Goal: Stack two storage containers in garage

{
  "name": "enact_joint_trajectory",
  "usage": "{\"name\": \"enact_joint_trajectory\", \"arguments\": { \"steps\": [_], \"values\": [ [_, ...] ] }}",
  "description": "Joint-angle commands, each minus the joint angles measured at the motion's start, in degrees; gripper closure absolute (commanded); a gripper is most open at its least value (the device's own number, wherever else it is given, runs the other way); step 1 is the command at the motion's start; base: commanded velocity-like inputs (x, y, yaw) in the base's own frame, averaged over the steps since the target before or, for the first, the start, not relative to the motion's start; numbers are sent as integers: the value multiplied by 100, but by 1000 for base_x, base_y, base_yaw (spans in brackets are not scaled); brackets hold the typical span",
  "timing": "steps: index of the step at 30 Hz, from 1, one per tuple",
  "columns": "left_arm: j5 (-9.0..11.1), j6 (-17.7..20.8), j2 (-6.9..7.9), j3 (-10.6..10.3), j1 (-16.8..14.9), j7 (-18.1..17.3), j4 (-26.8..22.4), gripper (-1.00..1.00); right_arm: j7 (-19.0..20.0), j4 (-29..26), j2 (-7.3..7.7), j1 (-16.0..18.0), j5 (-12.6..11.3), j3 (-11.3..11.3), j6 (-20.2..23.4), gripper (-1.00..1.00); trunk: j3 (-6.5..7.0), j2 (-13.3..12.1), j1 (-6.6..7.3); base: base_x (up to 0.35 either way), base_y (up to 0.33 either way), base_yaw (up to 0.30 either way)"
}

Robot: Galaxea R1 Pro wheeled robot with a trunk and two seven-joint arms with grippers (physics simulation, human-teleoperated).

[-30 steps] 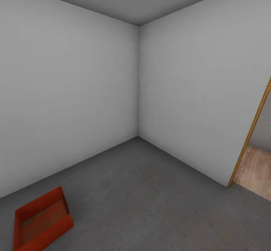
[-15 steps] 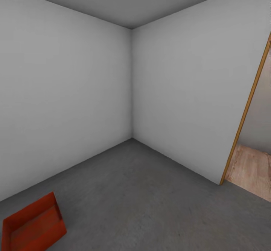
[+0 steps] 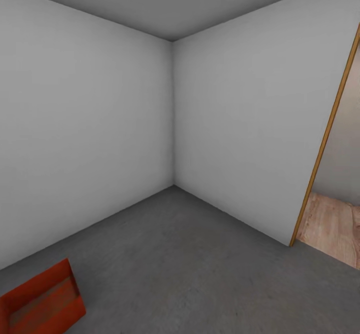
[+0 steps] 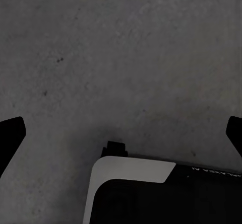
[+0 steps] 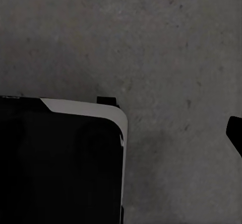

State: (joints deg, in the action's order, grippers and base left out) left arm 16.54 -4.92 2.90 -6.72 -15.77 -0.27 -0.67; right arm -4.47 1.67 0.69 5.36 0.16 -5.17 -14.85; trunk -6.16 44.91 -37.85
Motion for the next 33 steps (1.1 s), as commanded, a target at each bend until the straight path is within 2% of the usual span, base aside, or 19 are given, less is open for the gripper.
{"name": "enact_joint_trajectory", "arguments": {
  "steps": [1, 10, 33],
  "values": [
    [55, -18, 0, -49, -5, -2, 5, -100, -29, 18, -3, 9, 2, -46, -27, -100, -8, 7, -1, 0, 0, -15],
    [52, -18, 0, -49, -6, 0, 5, -100, -38, 18, 3, 9, -41, -22, -27, -100, -6, 7, -1, 0, 0, -64],
    [55, -18, 0, -49, -6, -1, 5, -100, -36, 18, 12, 9, -59, -19, -27, -100, -6, 7, -1, 0, 0, -274]
  ]
}}
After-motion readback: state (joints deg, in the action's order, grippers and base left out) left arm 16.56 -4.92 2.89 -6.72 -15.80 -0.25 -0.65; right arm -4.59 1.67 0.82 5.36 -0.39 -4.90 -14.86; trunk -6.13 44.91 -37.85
